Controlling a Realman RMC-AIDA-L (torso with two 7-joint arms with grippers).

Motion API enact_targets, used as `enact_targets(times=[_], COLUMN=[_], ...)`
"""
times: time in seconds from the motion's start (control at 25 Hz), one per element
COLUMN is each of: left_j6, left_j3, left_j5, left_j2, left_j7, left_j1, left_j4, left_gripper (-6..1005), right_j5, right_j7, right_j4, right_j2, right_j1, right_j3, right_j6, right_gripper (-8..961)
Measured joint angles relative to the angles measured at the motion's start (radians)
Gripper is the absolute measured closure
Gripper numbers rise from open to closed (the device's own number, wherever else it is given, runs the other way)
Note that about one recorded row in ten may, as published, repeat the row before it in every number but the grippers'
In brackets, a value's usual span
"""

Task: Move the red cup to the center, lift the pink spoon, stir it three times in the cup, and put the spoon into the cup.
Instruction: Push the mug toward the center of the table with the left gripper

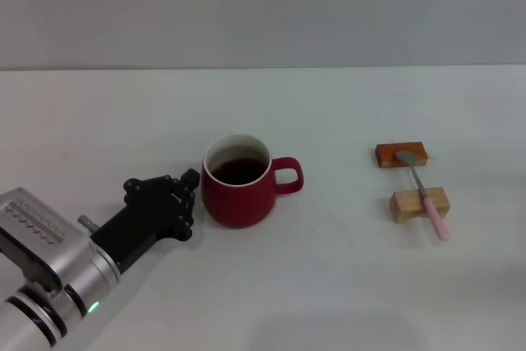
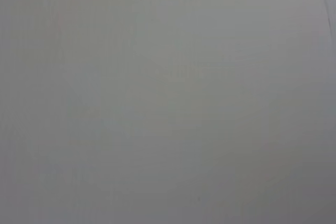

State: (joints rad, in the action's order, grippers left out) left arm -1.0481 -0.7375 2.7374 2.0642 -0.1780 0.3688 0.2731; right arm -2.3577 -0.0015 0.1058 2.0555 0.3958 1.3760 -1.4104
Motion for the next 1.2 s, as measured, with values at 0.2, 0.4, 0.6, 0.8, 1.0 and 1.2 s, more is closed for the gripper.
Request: enact_targets(times=[0.2, 0.4, 0.6, 0.8, 1.0, 1.2], left_j6=[-0.007, 0.037, 0.112, 0.151, 0.16, 0.157], left_j3=[-0.022, -0.091, -0.094, -0.084, -0.079, -0.078], left_j5=[-0.006, -0.009, -0.002, 0.02, 0.062, 0.1], left_j2=[-0.001, -0.002, -0.003, -0.003, -0.003, -0.003], left_j7=[-0.008, -0.008, -0.003, 0.003, 0.008, 0.012], left_j1=[-0.002, 0.027, 0.106, 0.161, 0.193, 0.197], left_j4=[0.0, -0.01, -0.051, -0.07, -0.077, -0.077], left_gripper=[921, 916, 910, 904, 898, 893], right_j5=[0.0, 0.001, 0.001, 0.001, 0.001, 0.001], right_j7=[0.0, 0.0, 0.0, 0.0, 0.0, 0.0], right_j4=[0.0, 0.0, 0.0, 0.0, 0.0, 0.0], right_j2=[0.0, 0.001, 0.004, 0.006, 0.006, 0.006], right_j1=[0.0, -0.006, -0.011, -0.015, -0.015, -0.015], right_j3=[0.0, 0.0, 0.0, 0.0, 0.0, 0.0], right_j6=[-0.002, -0.004, -0.005, -0.006, -0.006, -0.006], right_gripper=[216, 216, 217, 217, 217, 217])
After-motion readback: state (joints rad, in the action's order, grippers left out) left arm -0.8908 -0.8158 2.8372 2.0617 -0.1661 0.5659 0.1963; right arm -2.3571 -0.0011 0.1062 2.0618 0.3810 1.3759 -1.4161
